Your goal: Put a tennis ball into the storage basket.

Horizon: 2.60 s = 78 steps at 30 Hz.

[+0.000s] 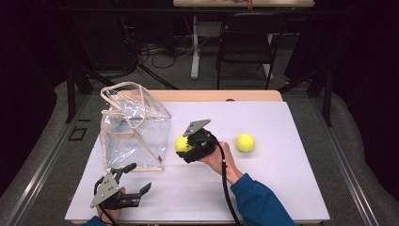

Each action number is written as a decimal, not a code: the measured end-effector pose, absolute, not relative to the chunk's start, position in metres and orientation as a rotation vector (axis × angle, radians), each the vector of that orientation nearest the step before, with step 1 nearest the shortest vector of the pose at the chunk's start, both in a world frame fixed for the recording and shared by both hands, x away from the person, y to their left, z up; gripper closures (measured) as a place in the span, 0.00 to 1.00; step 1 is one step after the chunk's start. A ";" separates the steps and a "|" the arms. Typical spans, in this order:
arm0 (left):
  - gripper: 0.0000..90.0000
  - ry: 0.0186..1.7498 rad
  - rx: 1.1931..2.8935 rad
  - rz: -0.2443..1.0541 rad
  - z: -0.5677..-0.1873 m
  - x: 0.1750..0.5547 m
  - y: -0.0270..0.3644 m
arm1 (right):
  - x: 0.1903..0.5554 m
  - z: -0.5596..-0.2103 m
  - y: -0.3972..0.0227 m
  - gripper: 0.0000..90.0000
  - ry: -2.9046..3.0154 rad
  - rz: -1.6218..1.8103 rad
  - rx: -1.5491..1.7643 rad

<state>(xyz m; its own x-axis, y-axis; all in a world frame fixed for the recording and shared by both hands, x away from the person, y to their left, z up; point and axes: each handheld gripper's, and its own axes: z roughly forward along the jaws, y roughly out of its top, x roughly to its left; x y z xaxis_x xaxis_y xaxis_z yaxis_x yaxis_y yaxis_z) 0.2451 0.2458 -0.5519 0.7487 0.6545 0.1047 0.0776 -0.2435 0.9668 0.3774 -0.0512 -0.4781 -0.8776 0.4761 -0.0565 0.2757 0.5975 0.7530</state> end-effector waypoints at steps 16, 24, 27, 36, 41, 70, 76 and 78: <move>0.18 0.575 1.754 0.602 -0.552 0.246 0.246 | 0.385 -0.467 -0.054 0.30 2.538 1.180 0.633; 0.17 0.575 1.751 0.602 -0.552 0.246 0.246 | 0.387 -0.461 -0.054 0.30 2.524 1.184 0.631; 0.18 0.575 1.754 0.600 -0.552 0.246 0.246 | 0.388 -0.460 -0.054 0.30 2.524 1.183 0.636; 0.18 0.573 1.754 0.602 -0.552 0.246 0.246 | 0.391 -0.454 -0.055 0.30 2.505 1.205 0.645; 0.17 0.574 1.752 0.601 -0.552 0.246 0.246 | 0.393 -0.451 -0.055 0.30 2.498 1.213 0.639; 0.18 0.573 1.751 0.600 -0.552 0.246 0.246 | 0.405 -0.430 -0.050 0.30 2.465 1.236 0.630; 0.17 0.572 1.750 0.599 -0.552 0.246 0.246 | 0.408 -0.426 -0.048 0.30 2.464 1.236 0.625; 0.18 0.572 1.751 0.598 -0.552 0.246 0.246 | 0.409 -0.425 -0.047 0.30 2.459 1.235 0.626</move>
<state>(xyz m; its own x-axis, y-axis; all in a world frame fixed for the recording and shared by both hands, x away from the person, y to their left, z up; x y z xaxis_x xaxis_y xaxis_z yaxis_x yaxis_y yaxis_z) 0.2462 0.2459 -0.5519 0.7522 0.6508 0.1038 0.0739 -0.2399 0.9680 0.4091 -0.0474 -0.4250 -0.8535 0.5141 -0.0847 0.2391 0.5308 0.8131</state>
